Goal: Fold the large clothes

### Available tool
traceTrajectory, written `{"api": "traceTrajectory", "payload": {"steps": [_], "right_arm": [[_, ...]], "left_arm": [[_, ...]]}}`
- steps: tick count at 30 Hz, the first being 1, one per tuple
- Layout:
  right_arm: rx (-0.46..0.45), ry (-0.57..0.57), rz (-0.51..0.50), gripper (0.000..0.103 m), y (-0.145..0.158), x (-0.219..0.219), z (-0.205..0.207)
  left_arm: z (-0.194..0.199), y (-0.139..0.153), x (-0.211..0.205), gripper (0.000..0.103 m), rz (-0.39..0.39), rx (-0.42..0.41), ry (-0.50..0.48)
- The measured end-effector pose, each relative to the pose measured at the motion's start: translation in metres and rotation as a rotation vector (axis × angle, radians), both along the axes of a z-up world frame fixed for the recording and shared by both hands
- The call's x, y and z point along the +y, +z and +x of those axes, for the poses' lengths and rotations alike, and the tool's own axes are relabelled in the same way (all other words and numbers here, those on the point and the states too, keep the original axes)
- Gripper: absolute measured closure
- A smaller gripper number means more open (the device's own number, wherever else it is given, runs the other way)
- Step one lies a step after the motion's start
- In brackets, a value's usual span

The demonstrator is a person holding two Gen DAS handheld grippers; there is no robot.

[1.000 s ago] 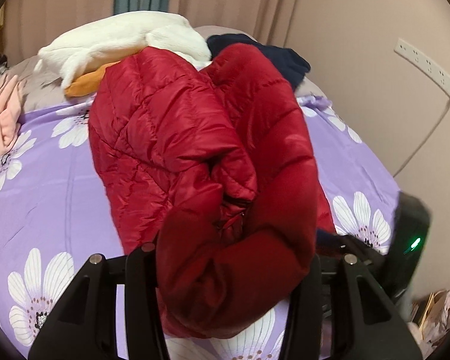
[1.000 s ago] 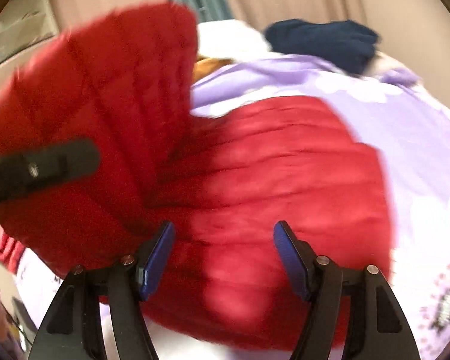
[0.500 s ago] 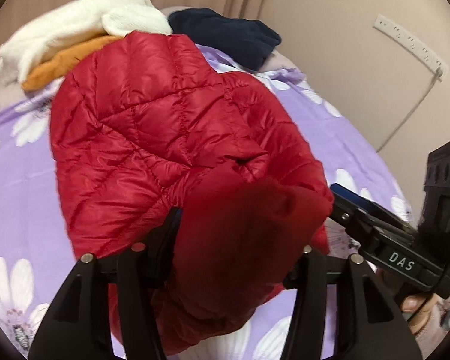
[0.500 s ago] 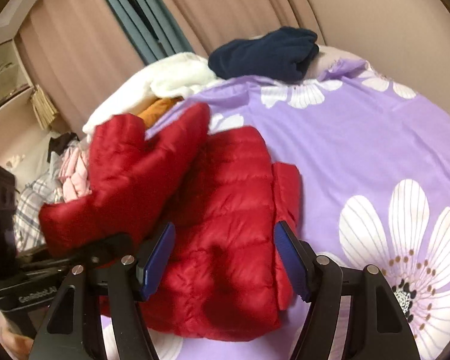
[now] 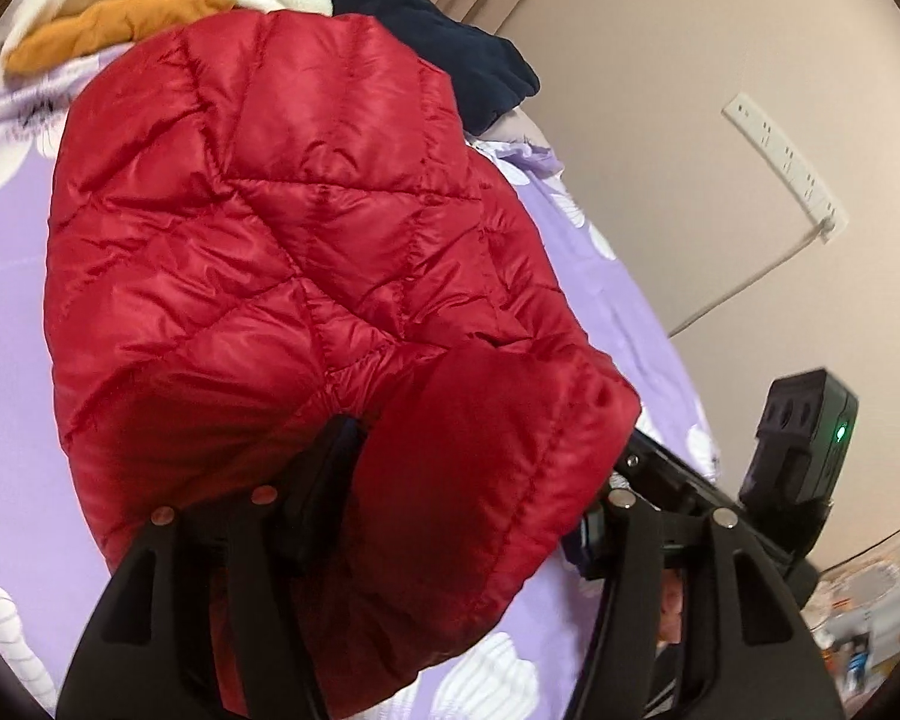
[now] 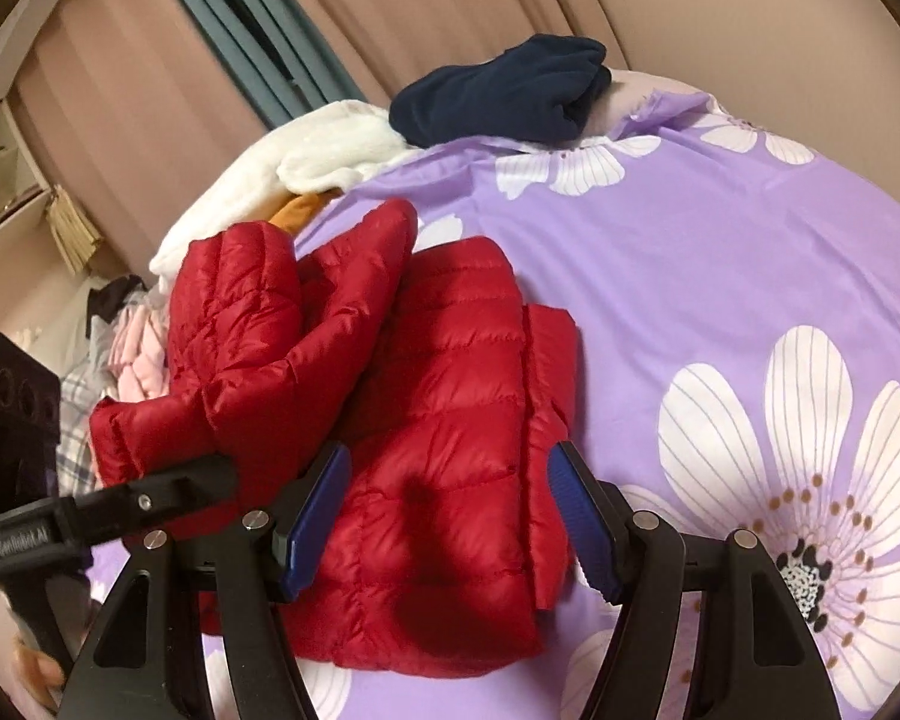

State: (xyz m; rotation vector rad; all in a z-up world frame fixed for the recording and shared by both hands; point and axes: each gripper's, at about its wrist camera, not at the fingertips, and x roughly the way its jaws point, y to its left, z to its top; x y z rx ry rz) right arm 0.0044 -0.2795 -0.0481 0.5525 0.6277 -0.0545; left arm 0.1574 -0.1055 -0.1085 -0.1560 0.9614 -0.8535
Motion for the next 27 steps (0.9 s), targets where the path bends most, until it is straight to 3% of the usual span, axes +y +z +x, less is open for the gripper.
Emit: {"api": "traceTrajectory", "payload": {"steps": [8,13,21,27], "right_arm": [[-0.085,0.064,-0.051,0.032,0.018,0.01,-0.016],[-0.134,0.136,-0.104,0.032,0.03,0.023,-0.024],[-0.135,0.255,-0.116,0.032,0.028,0.037,-0.01],[-0.183,0.263,0.115,0.032,0.032,0.017,0.012]], "left_arm": [[0.002,0.002,0.008,0.043,-0.071,0.073,0.003],[0.009,-0.002,0.023,0.043,-0.159,0.157,-0.003],[0.01,-0.003,0.04,0.043,-0.23,0.224,0.012],[0.005,0.004,0.039,0.041,-0.19,0.19,0.001]]}}
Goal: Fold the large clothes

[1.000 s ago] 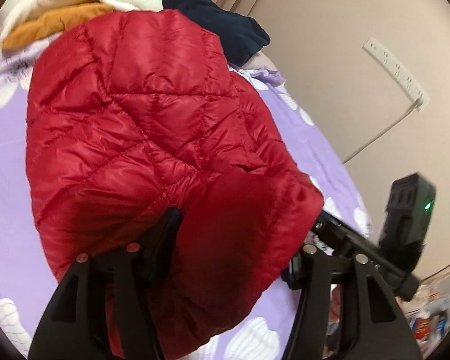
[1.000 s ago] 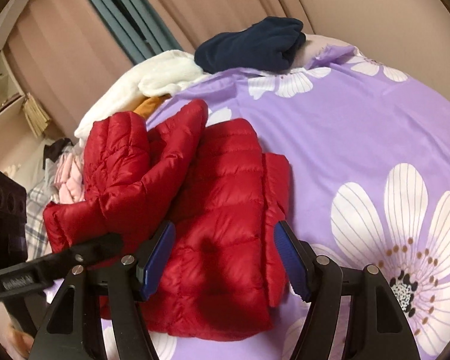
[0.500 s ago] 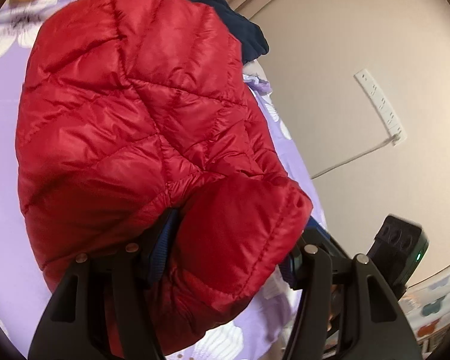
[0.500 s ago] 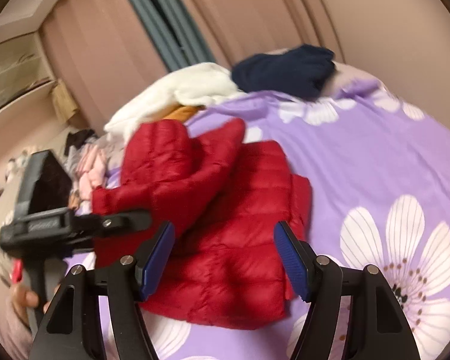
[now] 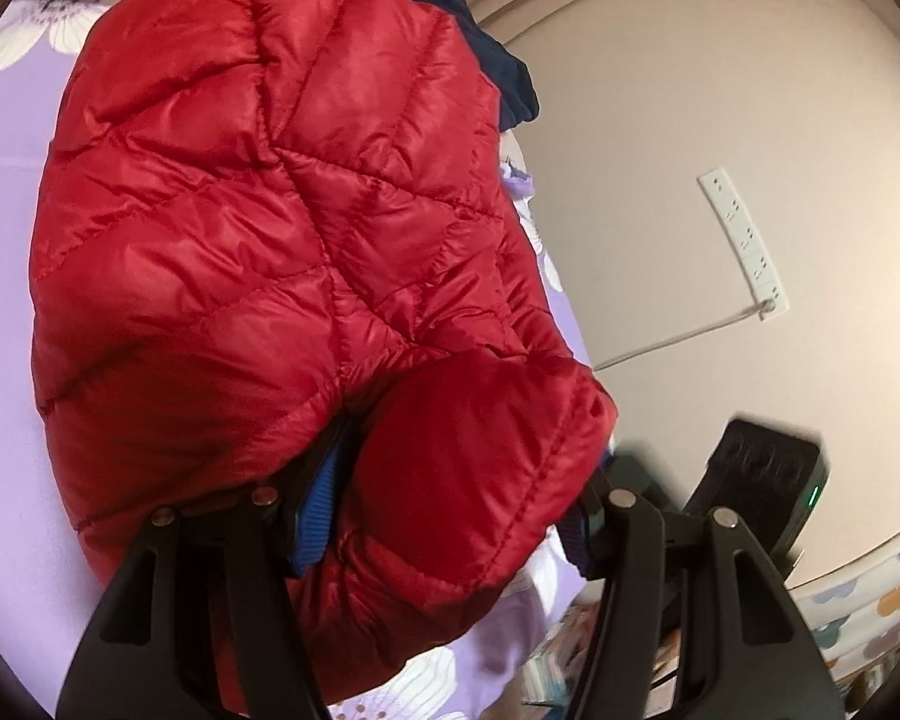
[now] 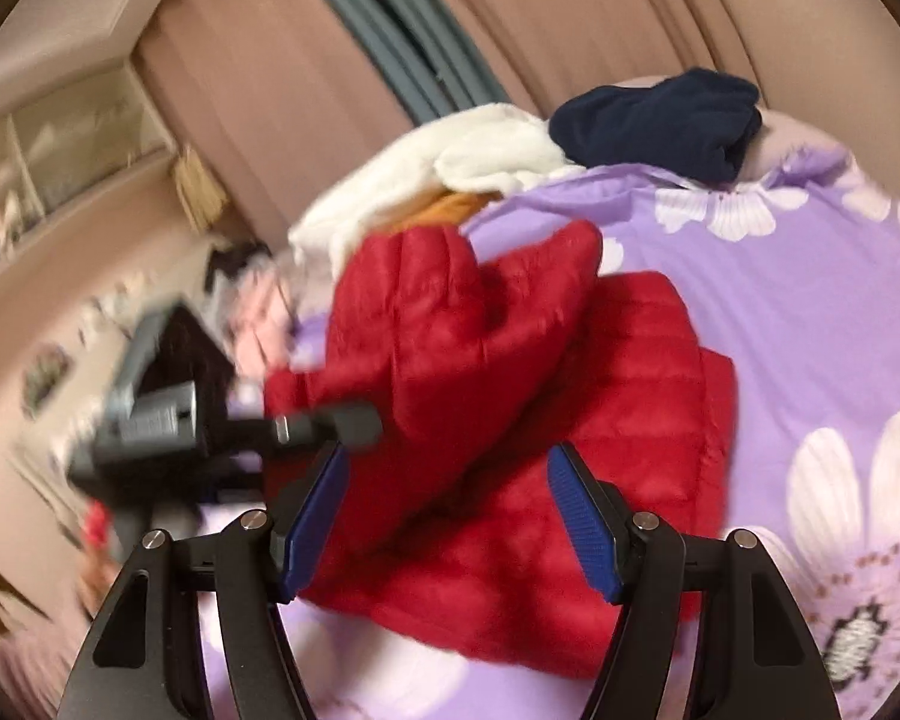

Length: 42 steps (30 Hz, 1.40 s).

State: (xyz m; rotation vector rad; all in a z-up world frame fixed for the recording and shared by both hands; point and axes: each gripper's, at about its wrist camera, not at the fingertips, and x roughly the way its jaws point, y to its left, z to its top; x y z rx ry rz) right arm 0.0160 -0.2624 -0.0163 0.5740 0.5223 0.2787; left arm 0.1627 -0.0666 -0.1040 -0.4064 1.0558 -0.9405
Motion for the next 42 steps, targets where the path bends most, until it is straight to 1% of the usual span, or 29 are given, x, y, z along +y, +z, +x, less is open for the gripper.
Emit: {"api": "traceTrajectory", "payload": {"steps": [1,2,6,9,10,12,13,14,15,16,17,19,20,21,22,23,26,28,29,31,32,34,36,37,39,41,42], "right_arm": [[0.002,0.001,0.044,0.032,0.002,-0.005,0.004],[0.014,0.001,0.066,0.032,0.003,-0.008,0.007],[0.081,-0.001,0.13,0.032,-0.002,-0.014,0.025],[0.177,0.004,0.203,0.032,-0.019,-0.018,0.041],[0.201,0.02,0.254,0.032,-0.026,-0.019,0.045],[0.228,0.058,0.327,0.032,-0.034,-0.019,0.049],[0.236,0.058,0.339,0.036,-0.037,-0.019,0.05],[0.236,0.065,0.339,0.051,-0.039,-0.017,0.051],[0.236,0.065,0.332,0.057,-0.041,-0.016,0.052],[0.249,0.043,0.315,0.067,-0.044,-0.015,0.052],[0.254,0.031,0.298,0.082,-0.045,-0.015,0.053],[0.257,0.001,0.261,0.09,-0.046,-0.015,0.048],[0.246,-0.008,0.237,0.092,-0.044,-0.015,0.044],[0.23,-0.016,0.211,0.092,-0.042,-0.014,0.04],[0.214,-0.028,0.188,0.093,-0.038,-0.013,0.037],[0.18,-0.045,0.178,0.094,-0.033,-0.013,0.03],[0.103,-0.088,0.213,0.094,-0.025,-0.025,0.015],[0.089,-0.123,0.22,0.095,-0.028,-0.033,0.012],[0.094,-0.137,0.226,0.095,-0.031,-0.037,0.009],[0.118,-0.152,0.252,0.095,-0.043,-0.043,0.009],[0.138,-0.142,0.274,0.095,-0.052,-0.047,0.009],[0.193,-0.136,0.281,0.095,-0.068,-0.049,0.013],[0.234,-0.107,0.3,0.095,-0.082,-0.049,0.02],[0.237,-0.102,0.295,0.095,-0.082,-0.048,0.022],[0.228,-0.083,0.232,0.095,-0.074,-0.042,0.03],[0.232,-0.05,0.195,0.095,-0.066,-0.037,0.042],[0.235,-0.036,0.18,0.095,-0.065,-0.037,0.047]], "left_arm": [[-0.002,0.001,-0.001,0.04,0.009,-0.014,-0.008],[-0.004,0.003,-0.003,0.039,0.018,-0.025,-0.016],[-0.008,0.01,-0.013,0.038,0.028,-0.043,-0.039],[-0.009,0.012,-0.015,0.038,0.029,-0.04,-0.049],[-0.008,0.01,-0.01,0.034,0.031,-0.043,-0.053],[-0.011,0.013,-0.007,0.029,0.03,-0.056,-0.067],[-0.013,0.015,-0.007,0.028,0.033,-0.062,-0.074],[-0.012,0.016,-0.011,0.027,0.035,-0.062,-0.078],[-0.014,0.017,-0.011,0.027,0.036,-0.06,-0.083],[-0.016,0.019,-0.01,0.027,0.034,-0.055,-0.087],[-0.019,0.021,-0.009,0.027,0.023,-0.049,-0.097],[-0.027,0.031,-0.003,0.027,-0.004,-0.056,-0.109],[-0.029,0.035,0.001,0.027,-0.017,-0.062,-0.112],[-0.032,0.043,0.006,0.026,-0.038,-0.076,-0.113],[-0.035,0.049,0.011,0.026,-0.048,-0.089,-0.107],[-0.036,0.056,0.018,0.026,-0.048,-0.11,-0.086],[-0.035,0.065,0.036,0.025,-0.015,-0.16,-0.009],[-0.03,0.065,0.047,0.025,-0.009,-0.16,0.043],[-0.027,0.062,0.049,0.025,-0.001,-0.158,0.06],[-0.019,0.056,0.05,0.026,0.049,-0.166,0.108],[-0.014,0.053,0.05,0.025,0.061,-0.16,0.117],[0.005,0.039,0.046,0.026,0.107,-0.132,0.151],[0.018,0.024,0.038,0.027,0.122,-0.095,0.163],[0.027,0.016,0.036,0.027,0.11,-0.054,0.169],[0.036,0.007,0.039,0.024,0.074,0.0,0.159],[0.035,0.005,0.033,0.023,0.082,-0.011,0.147],[0.032,0.007,0.026,0.023,0.104,-0.043,0.125]]}}
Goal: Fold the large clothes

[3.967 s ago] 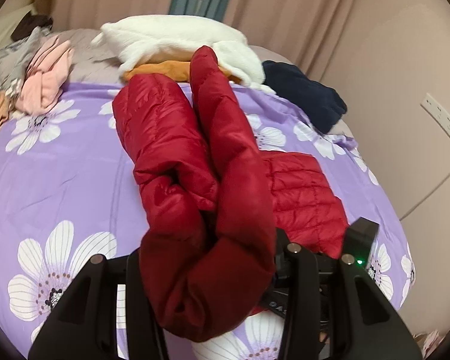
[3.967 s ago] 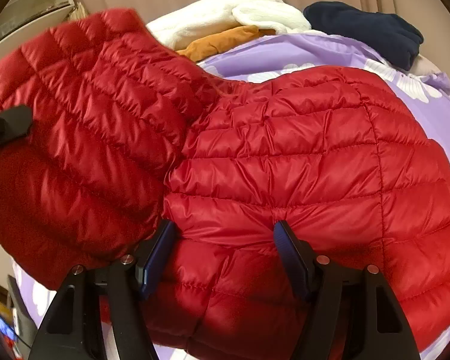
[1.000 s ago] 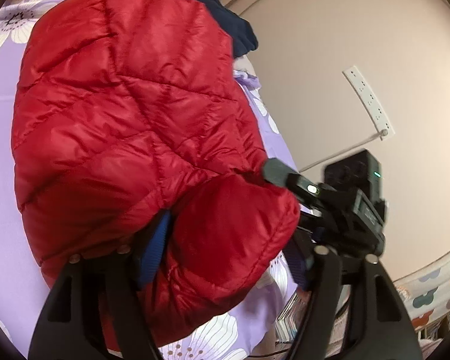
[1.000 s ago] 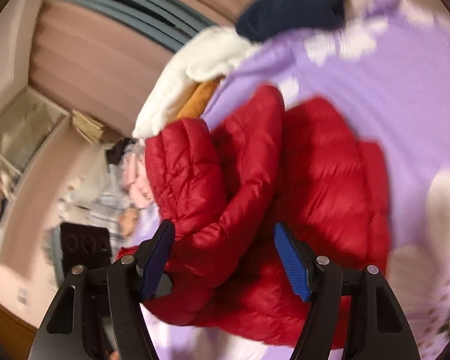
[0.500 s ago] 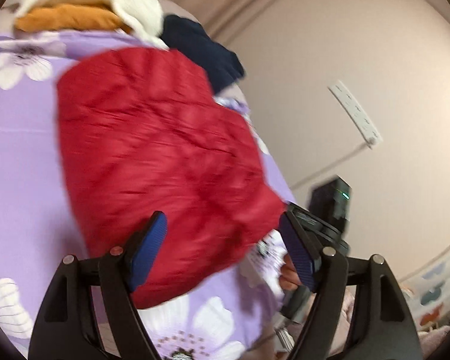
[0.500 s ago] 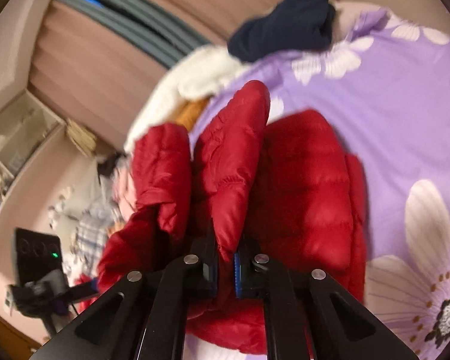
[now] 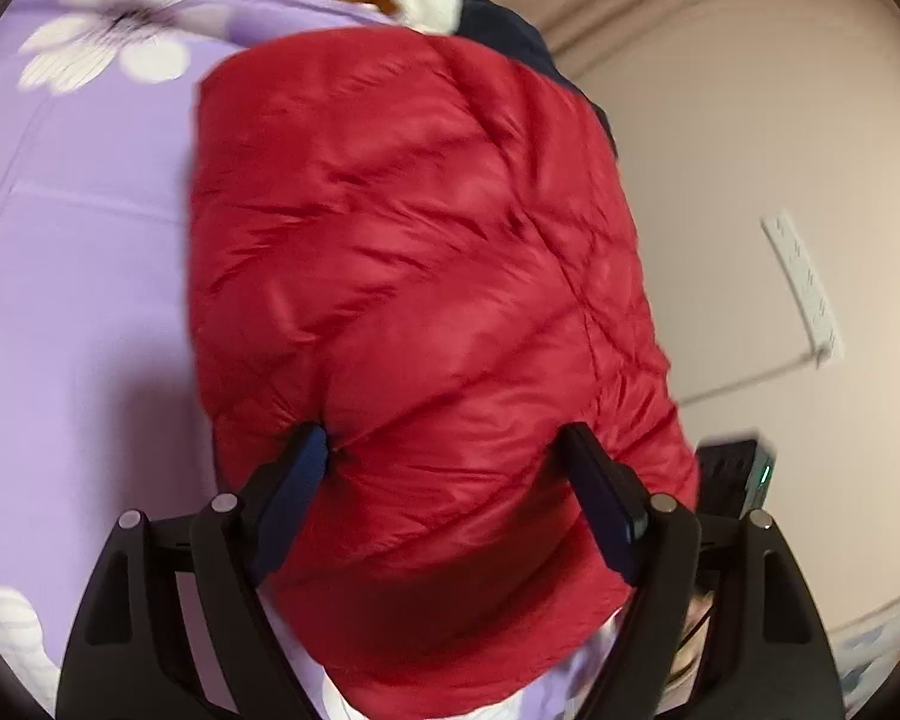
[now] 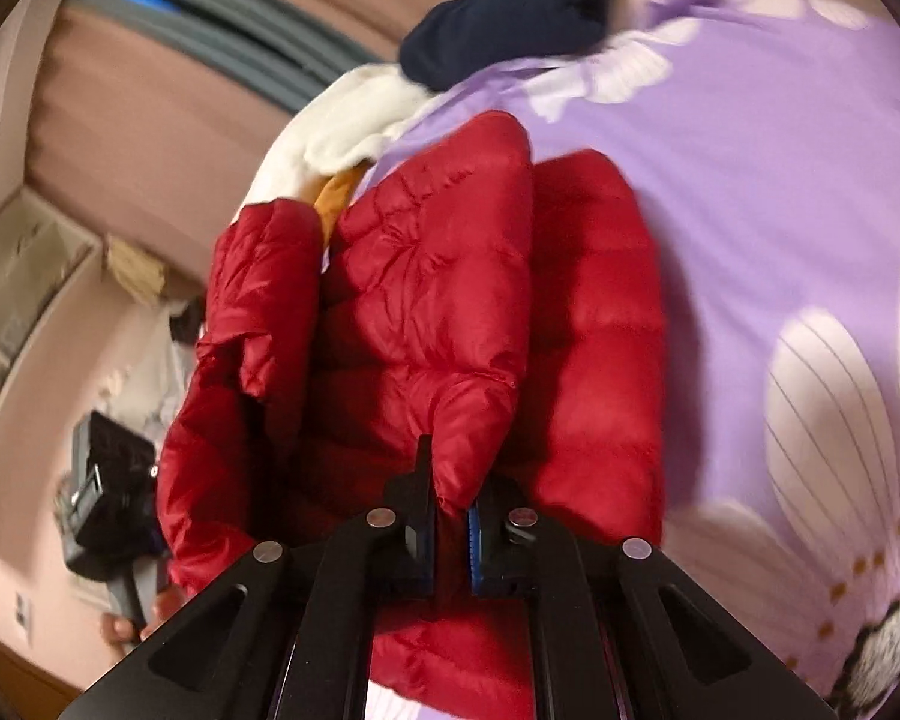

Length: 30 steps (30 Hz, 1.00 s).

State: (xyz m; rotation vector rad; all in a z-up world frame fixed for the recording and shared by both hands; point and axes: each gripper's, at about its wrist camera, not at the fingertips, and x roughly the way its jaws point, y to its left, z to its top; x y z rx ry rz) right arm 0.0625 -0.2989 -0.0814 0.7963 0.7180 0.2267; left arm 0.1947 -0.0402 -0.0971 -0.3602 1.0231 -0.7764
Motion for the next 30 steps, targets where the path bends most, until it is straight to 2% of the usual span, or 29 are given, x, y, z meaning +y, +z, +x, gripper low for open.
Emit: {"api": "traceTrajectory", "payload": {"steps": [4,7,12,13,15,16,17,19,22,24,25,29,30], "right_arm": [[-0.005,0.072,-0.056,0.094,0.01,0.01,0.025],[0.048,0.154,-0.116,0.094,0.004,0.026,0.044],[0.113,0.109,-0.133,0.092,0.001,0.017,0.037],[0.119,0.097,-0.136,0.088,0.004,0.012,0.032],[0.1,0.071,-0.149,0.071,0.013,0.003,0.016],[0.084,0.059,-0.156,0.058,0.019,-0.001,0.007],[0.063,0.024,-0.189,0.049,0.028,-0.006,-0.004],[0.021,-0.043,-0.241,0.048,0.041,-0.013,-0.018],[-0.069,-0.082,-0.155,0.047,0.054,-0.027,-0.028],[-0.102,-0.027,-0.058,0.047,0.054,-0.027,-0.022],[-0.095,-0.005,-0.051,0.047,0.055,-0.022,-0.015],[-0.07,0.064,-0.126,0.048,0.056,0.008,0.024],[-0.069,0.091,-0.11,0.053,0.053,0.012,0.023]], "left_arm": [[-0.016,0.01,-0.018,0.023,0.062,-0.067,-0.059],[-0.022,0.011,-0.028,0.019,0.093,-0.091,-0.072],[-0.034,0.01,-0.044,0.019,0.19,-0.163,-0.107],[-0.037,0.011,-0.045,0.019,0.195,-0.171,-0.112],[-0.037,0.012,-0.048,0.019,0.197,-0.179,-0.122],[-0.035,0.013,-0.05,0.019,0.202,-0.185,-0.126],[-0.039,0.014,-0.052,0.019,0.212,-0.195,-0.128],[-0.041,0.014,-0.054,0.019,0.235,-0.211,-0.133],[-0.042,0.012,-0.058,0.019,0.257,-0.229,-0.136],[-0.044,0.011,-0.057,0.019,0.271,-0.241,-0.142],[-0.047,0.011,-0.057,0.019,0.277,-0.246,-0.143],[-0.037,0.01,-0.059,0.019,0.297,-0.256,-0.148],[-0.04,0.011,-0.06,0.019,0.301,-0.247,-0.155]]}}
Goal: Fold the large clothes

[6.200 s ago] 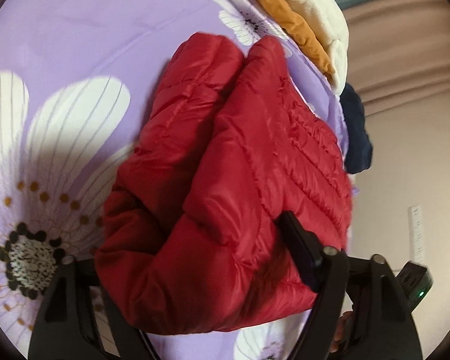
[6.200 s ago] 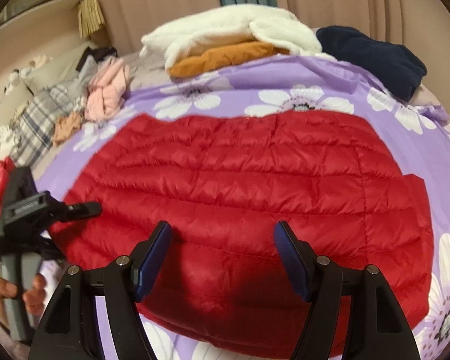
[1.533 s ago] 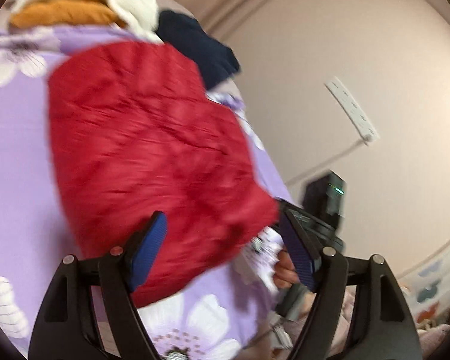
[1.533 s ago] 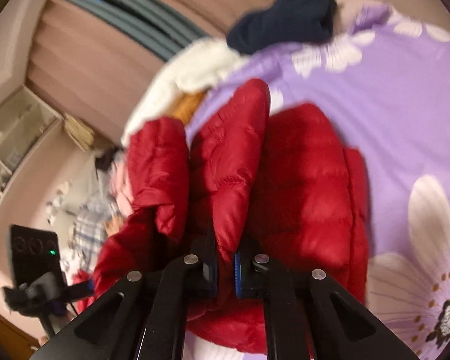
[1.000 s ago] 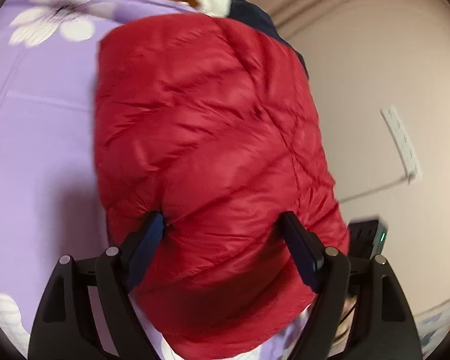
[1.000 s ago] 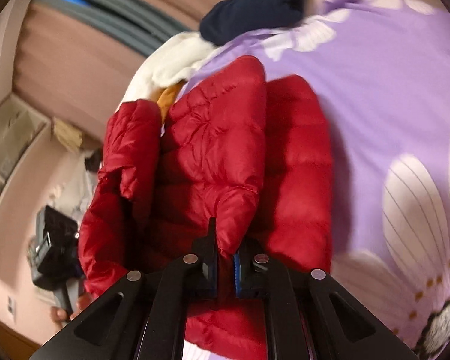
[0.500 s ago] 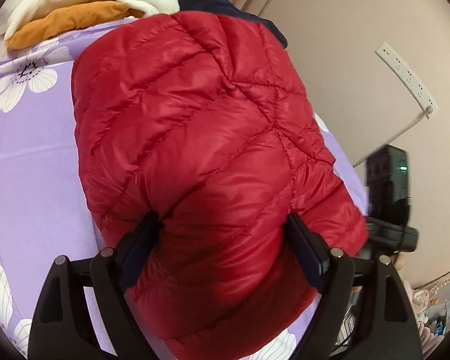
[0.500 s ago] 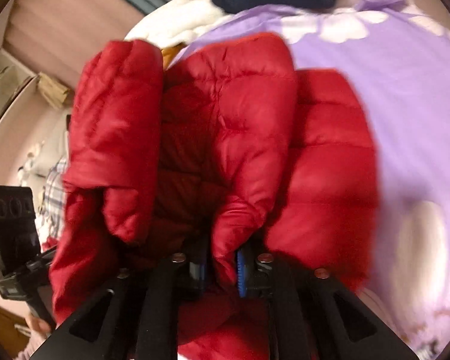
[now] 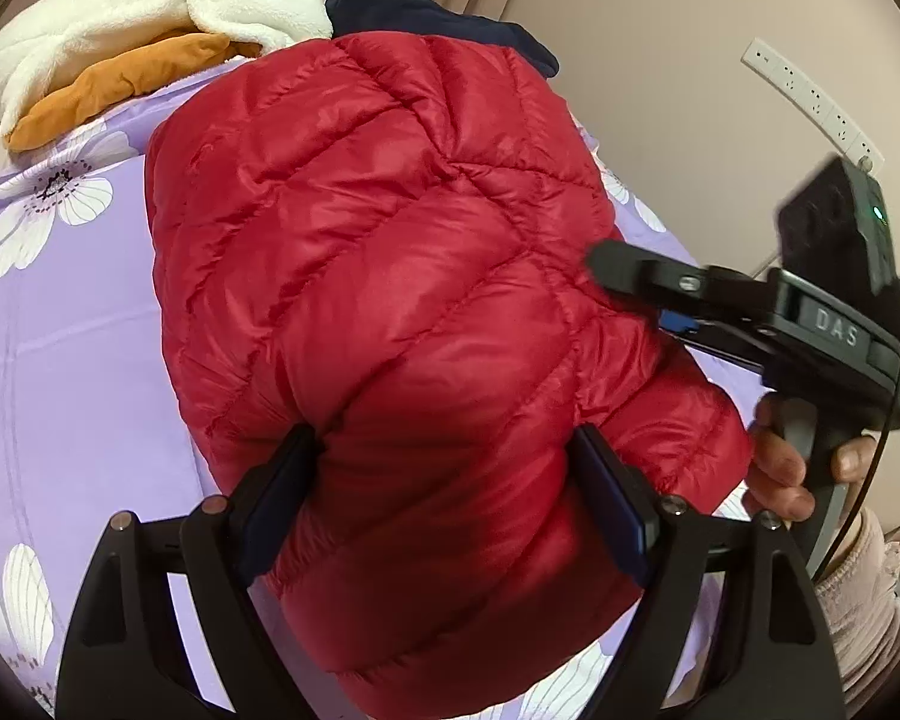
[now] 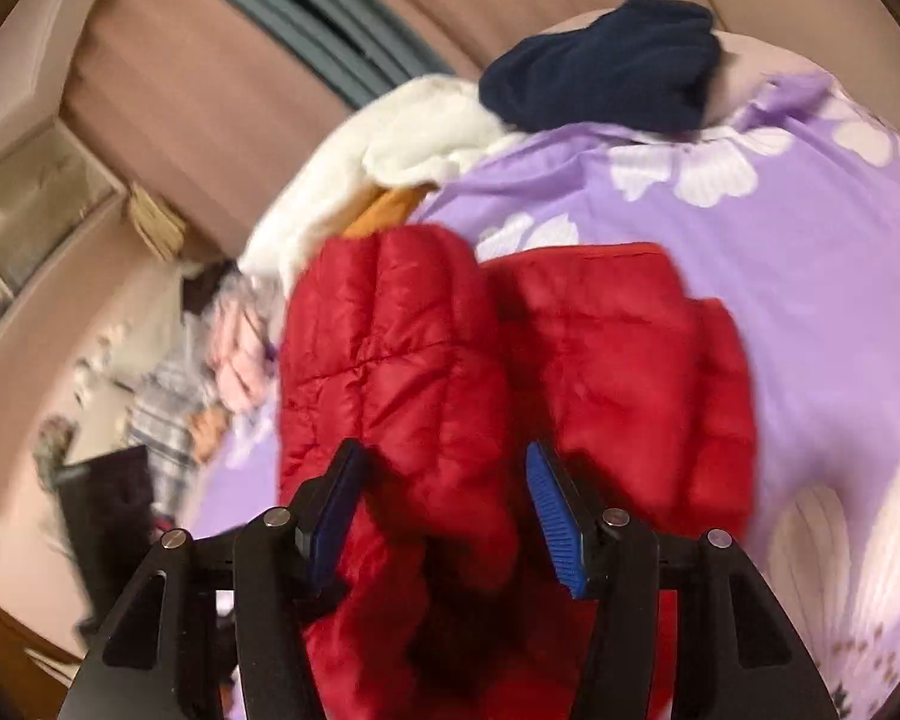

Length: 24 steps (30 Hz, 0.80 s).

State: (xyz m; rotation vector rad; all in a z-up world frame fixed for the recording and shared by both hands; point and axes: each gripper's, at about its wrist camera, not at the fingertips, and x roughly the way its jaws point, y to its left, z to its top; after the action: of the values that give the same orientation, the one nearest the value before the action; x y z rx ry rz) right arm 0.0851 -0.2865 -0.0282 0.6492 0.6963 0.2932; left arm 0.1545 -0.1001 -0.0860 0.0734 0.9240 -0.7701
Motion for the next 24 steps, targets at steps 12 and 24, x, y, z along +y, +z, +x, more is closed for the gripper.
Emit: {"api": "traceTrajectory", "payload": {"steps": [12,24], "right_arm": [[-0.003,-0.231,0.025,0.088,-0.034,-0.021,-0.043],[0.017,-0.252,0.097,0.083,-0.055,-0.035,-0.045]], "left_arm": [[0.003,0.016,0.021,0.018,-0.186,0.115,-0.006],[0.014,0.011,0.018,0.047,-0.026,0.05,0.137]]}}
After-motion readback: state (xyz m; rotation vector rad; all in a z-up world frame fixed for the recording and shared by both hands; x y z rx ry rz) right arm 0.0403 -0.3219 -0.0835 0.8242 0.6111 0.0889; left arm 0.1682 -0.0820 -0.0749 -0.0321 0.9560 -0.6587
